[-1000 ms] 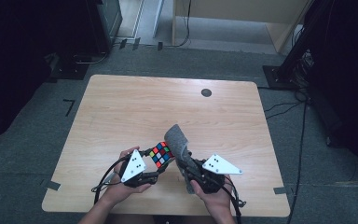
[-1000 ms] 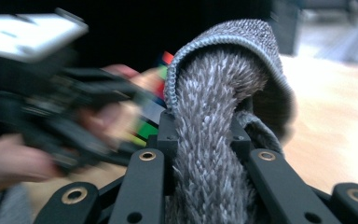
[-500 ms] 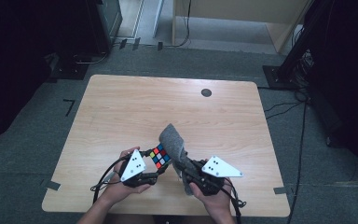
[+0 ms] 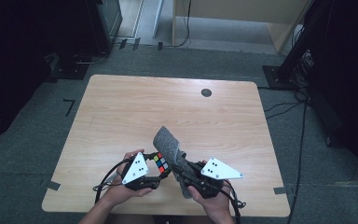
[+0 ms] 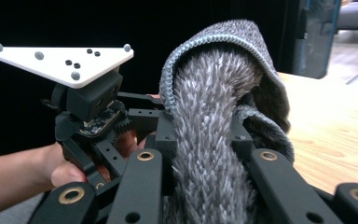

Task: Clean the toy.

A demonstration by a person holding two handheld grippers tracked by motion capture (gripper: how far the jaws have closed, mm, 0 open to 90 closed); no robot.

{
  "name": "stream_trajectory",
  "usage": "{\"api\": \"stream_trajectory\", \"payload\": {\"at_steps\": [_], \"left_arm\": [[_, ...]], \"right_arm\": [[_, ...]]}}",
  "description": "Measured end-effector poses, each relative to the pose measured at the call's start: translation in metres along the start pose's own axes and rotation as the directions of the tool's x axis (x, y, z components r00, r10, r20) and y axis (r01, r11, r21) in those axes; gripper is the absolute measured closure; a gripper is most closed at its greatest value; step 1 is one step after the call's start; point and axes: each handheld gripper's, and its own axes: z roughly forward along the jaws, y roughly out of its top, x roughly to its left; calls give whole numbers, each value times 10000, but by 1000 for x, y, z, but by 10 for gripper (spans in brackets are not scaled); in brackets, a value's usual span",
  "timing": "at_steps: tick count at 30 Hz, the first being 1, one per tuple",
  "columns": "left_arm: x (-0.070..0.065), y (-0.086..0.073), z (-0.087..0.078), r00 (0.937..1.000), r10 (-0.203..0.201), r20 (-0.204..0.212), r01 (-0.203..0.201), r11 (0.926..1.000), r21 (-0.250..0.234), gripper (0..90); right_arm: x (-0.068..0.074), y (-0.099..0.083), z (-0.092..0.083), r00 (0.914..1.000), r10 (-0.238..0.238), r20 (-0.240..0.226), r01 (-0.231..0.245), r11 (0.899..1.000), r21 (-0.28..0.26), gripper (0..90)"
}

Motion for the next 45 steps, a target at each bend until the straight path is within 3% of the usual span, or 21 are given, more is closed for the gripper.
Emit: {"api": "stream_trajectory", "payload": {"at_steps": [2, 4, 7, 9, 12, 13, 16, 18, 21, 23, 25, 28, 29, 32, 34, 37, 39, 41, 43, 45], "left_arm": [[3, 4, -4, 9994, -328, 126, 331, 9991, -253, 342], [9, 8, -10, 9964, -805, 272, 822, 9943, -679, 342], [14, 9, -14, 9947, -968, 346, 996, 9910, -890, 343], [13, 7, -13, 9935, -943, 637, 999, 9910, -897, 343], [11, 7, -12, 9931, -978, 654, 1042, 9893, -1025, 343], [13, 7, -14, 9921, -1045, 689, 1116, 9877, -1096, 343], [18, 6, -18, 9878, -1334, 797, 1432, 9806, -1339, 343], [19, 6, -19, 9879, -1342, 776, 1437, 9804, -1347, 343], [18, 5, -18, 9894, -1283, 687, 1361, 9828, -1250, 344], [17, 6, -17, 9898, -1254, 674, 1331, 9830, -1261, 345], [18, 6, -17, 9856, -1477, 827, 1583, 9773, -1409, 345], [21, 7, -20, 9823, -1743, 693, 1835, 9694, -1628, 345], [23, 8, -22, 9794, -1930, 587, 2005, 9633, -1783, 345], [30, 9, -28, 9627, -2695, 230, 2675, 9364, -2272, 345], [29, 10, -26, 9542, -2991, -88, 2892, 9295, -2291, 345], [24, 10, -19, 9490, -3152, 99, 3099, 9263, -2145, 345], [23, 9, -18, 9435, -3313, 121, 3261, 9211, -2128, 345], [26, 9, -20, 9388, -3436, 223, 3399, 9143, -2201, 345], [27, 9, -23, 9358, -3510, 342, 3492, 9085, -2295, 345], [24, 12, -22, 9349, -3518, 472, 3523, 9040, -2422, 346]], "right_arm": [[-9, -4, -2, 9991, 428, -60, -429, 9990, -153, 746], [-23, -8, -6, 9937, 1067, 346, -1061, 9942, -187, 751], [-36, -11, -10, 9860, 1505, 714, -1498, 9886, -153, 752], [-36, -10, -10, 9843, 1749, 239, -1741, 9842, -330, 749], [-33, -11, -5, 9822, 1814, -494, -1828, 9828, -269, 740], [-35, -14, -3, 9791, 1959, -541, -1972, 9802, -199, 740], [-46, -23, 0, 9538, 2821, -1031, -2820, 9593, 158, 742], [-47, -26, 4, 9533, 2844, -1013, -2801, 9584, 550, 742], [-44, -23, 3, 9559, 2751, -1033, -2720, 9613, 427, 741], [-42, -18, -1, 9590, 2592, -1147, -2601, 9655, 73, 741], [-42, -14, -4, 9581, 2580, -1243, -2617, 9650, -145, 739], [-42, -19, 0, 9597, 2566, -1146, -2560, 9665, 200, 739], [-42, -22, 2, 9621, 2519, -1043, -2488, 9677, 420, 739], [-41, -30, 10, 9649, 2439, -969, -2364, 9681, 831, 740], [-32, -35, 18, 9767, 1959, -876, -1866, 9769, 1037, 745], [-14, -37, 30, 9983, 292, -509, -239, 9944, 1026, 742], [-10, -38, 32, 9994, -262, -225, 283, 9944, 1015, 746], [-16, -37, 29, 9990, -365, 256, 341, 9956, 878, 747], [-28, -35, 21, 9954, 80, 952, -117, 9992, 386, 751], [-33, -34, 19, 9925, 180, 1208, -221, 9992, 330, 751]]}}
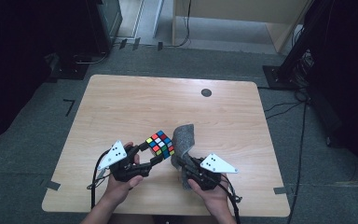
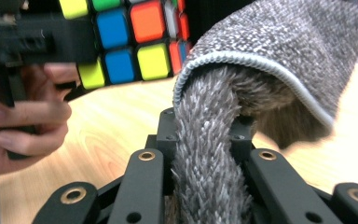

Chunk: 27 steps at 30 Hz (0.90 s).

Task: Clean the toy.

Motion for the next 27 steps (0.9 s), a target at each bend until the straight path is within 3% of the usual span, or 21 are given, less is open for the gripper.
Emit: {"api": "stream_trajectory", "payload": {"at_steps": [3, 5, 7, 8, 11, 13, 15, 17, 19, 20, 21, 22, 24, 26, 27], "left_arm": [[-6, -1, 4, 9999, 158, 56, -158, 9999, 69, 345], [-9, -4, 6, 9993, 384, 19, -384, 9990, 239, 345], [-8, -5, 6, 9992, 397, -3, -397, 9988, 288, 345], [-7, -5, 5, 9994, 356, -59, -354, 9991, 227, 345], [-4, -2, 2, 9996, 264, -141, -263, 9996, 98, 345], [-4, -2, 2, 9995, 293, -148, -292, 9995, 107, 345], [-5, -2, 3, 9997, 203, -109, -202, 9998, 63, 345], [-5, -2, 3, 9997, 188, -148, -187, 9998, 47, 345], [-4, -2, 3, 9991, 300, -309, -296, 9995, 130, 345], [-3, -1, 2, 9984, 380, -409, -374, 9992, 147, 345], [-1, 1, 0, 9977, 395, -558, -389, 9992, 117, 345], [2, 2, -2, 9973, 317, -662, -318, 9995, -1, 345], [7, 5, -7, 9965, 160, -816, -174, 9997, -166, 345], [9, 6, -9, 9970, 58, -770, -72, 9998, -175, 345], [8, 6, -9, 9981, -33, -616, 19, 9998, -217, 345]], "right_arm": [[16, -5, 10, 9963, -380, -773, 408, 9986, 341, 747], [32, -10, 18, 9865, -860, -1393, 956, 9934, 634, 744], [41, -12, 20, 9789, -1462, -1428, 1575, 9849, 714, 744], [39, -11, 19, 9806, -1467, -1301, 1565, 9853, 689, 746], [19, -6, 9, 9978, -552, -377, 557, 9984, 130, 751], [9, -3, 3, 9999, -33, 149, 37, 9997, -242, 752], [11, -2, 2, 10000, -79, 5, 79, 9994, -351, 746], [21, -3, 7, 9992, -252, -321, 248, 9996, -125, 735], [33, -7, 13, 9916, -480, -1205, 506, 9985, 192, 733], [37, -8, 15, 9890, -759, -1269, 801, 9964, 282, 732], [42, -8, 15, 9879, -1237, -933, 1273, 9913, 341, 732], [42, -7, 14, 9891, -1370, -536, 1385, 9900, 257, 736], [30, -2, 5, 9971, -762, -1, 762, 9969, -191, 740], [16, 3, -4, 9959, -440, 797, 482, 9975, -514, 745], [11, 4, -6, 9957, -247, 894, 298, 9980, -561, 745]]}}
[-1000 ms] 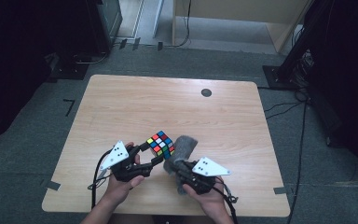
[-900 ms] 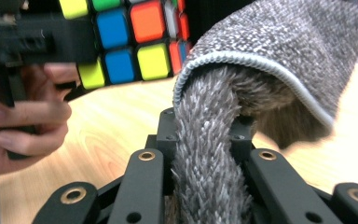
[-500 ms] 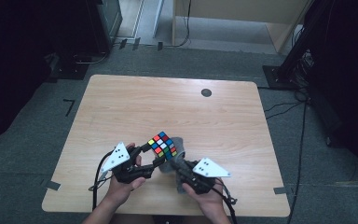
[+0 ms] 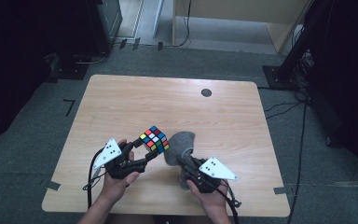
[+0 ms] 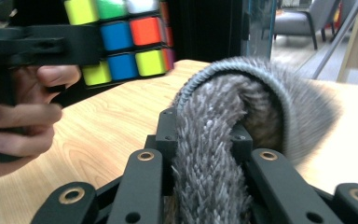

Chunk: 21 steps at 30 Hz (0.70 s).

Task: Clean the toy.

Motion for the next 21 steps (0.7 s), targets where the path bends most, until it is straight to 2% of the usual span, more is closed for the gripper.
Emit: {"api": "stream_trajectory", "payload": {"at_steps": [2, 4, 5, 6, 7, 8, 10, 11, 13, 14, 16, 18, 19, 21], "left_arm": [[-5, -1, 3, 9994, -54, 342, 56, 10000, -51, 345], [-13, -2, 7, 9985, 283, 462, -292, 9994, 172, 344], [-15, -3, 9, 9982, 433, 408, -446, 9985, 303, 345], [-15, -5, 10, 9980, 549, 317, -561, 9977, 389, 344], [-14, -5, 9, 9985, 472, 266, -481, 9983, 339, 344], [-11, -4, 8, 9992, 383, 124, -387, 9987, 317, 344], [-5, -2, 5, 9982, 439, -420, -424, 9985, 354, 344], [-1, -2, 3, 9976, 372, -592, -353, 9988, 335, 345], [6, -2, 0, 9964, 149, -837, -129, 9996, 242, 345], [9, -2, -1, 9942, 241, -1046, -211, 9993, 299, 344], [11, -4, 0, 9858, 535, -1591, -462, 9977, 488, 344], [15, -9, 2, 9779, 696, -1969, -553, 9955, 772, 344], [17, -12, 3, 9743, 688, -2144, -505, 9947, 896, 344], [21, -18, 6, 9645, 825, -2508, -531, 9911, 1218, 344]], "right_arm": [[0, -1, 3, 9995, 123, -285, -115, 9996, 271, 744], [11, -6, 12, 9938, -164, -1100, 260, 9959, 865, 741], [20, -9, 15, 9886, -596, -1382, 723, 9934, 887, 741], [24, -9, 14, 9873, -841, -1347, 935, 9935, 648, 742], [25, -7, 12, 9882, -870, -1263, 934, 9946, 453, 743], [23, -5, 10, 9911, -744, -1100, 781, 9965, 298, 744], [13, -2, 3, 9976, -382, -580, 369, 9990, -239, 744], [8, 0, -1, 9990, -371, -258, 362, 9987, -350, 743], [4, 1, -3, 9996, -278, -92, 277, 9996, -100, 737], [5, 0, -2, 9991, -367, -223, 368, 9993, 25, 733], [15, -8, 6, 9949, -448, -901, 514, 9961, 722, 722], [29, -24, 20, 9874, -661, -1438, 899, 9821, 1657, 720], [35, -33, 27, 9821, -898, -1653, 1261, 9664, 2238, 721], [41, -47, 35, 9693, -1788, -1685, 2246, 9230, 3126, 724]]}}
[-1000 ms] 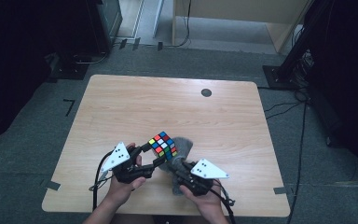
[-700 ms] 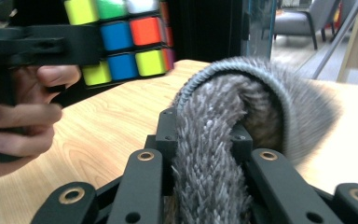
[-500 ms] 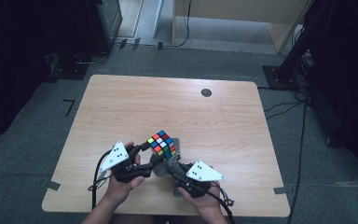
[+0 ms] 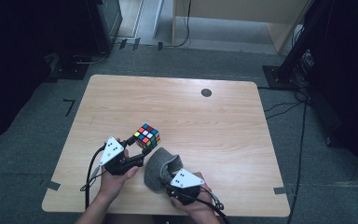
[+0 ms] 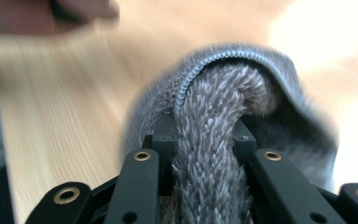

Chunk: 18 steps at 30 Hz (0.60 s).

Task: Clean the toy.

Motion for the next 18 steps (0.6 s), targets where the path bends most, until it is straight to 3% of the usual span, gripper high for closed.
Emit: {"api": "stream_trajectory", "payload": {"at_steps": [2, 5, 8, 11, 14, 17, 18], "left_arm": [[5, -6, 4, 9996, -41, -277, 51, 9994, 353, 343], [10, -15, 12, 9971, -270, -717, 323, 9967, 746, 343], [11, -23, 21, 9949, -153, -995, 280, 9914, 1279, 342], [11, -28, 28, 9923, -140, -1234, 351, 9847, 1707, 341], [12, -32, 34, 9904, -38, -1383, 309, 9806, 1937, 341], [12, -35, 39, 9873, 76, -1588, 266, 9769, 2121, 340], [12, -37, 41, 9864, 126, -1640, 241, 9751, 2203, 340]], "right_arm": [[-10, -6, 2, 10000, -10, 51, 8, 9990, 451, 729], [-39, -16, -5, 9953, 475, 842, -554, 9940, 947, 730], [-72, -28, -16, 9752, 1404, 1712, -1584, 9827, 965, 731], [-98, -35, -27, 9369, 1993, 2871, -2278, 9713, 690, 727], [-121, -44, -38, 8875, 2479, 3884, -2839, 9581, 373, 719], [-136, -49, -47, 8412, 2832, 4606, -3246, 9458, 113, 706], [-139, -50, -49, 8316, 2978, 4687, -3390, 9408, 37, 694]]}}
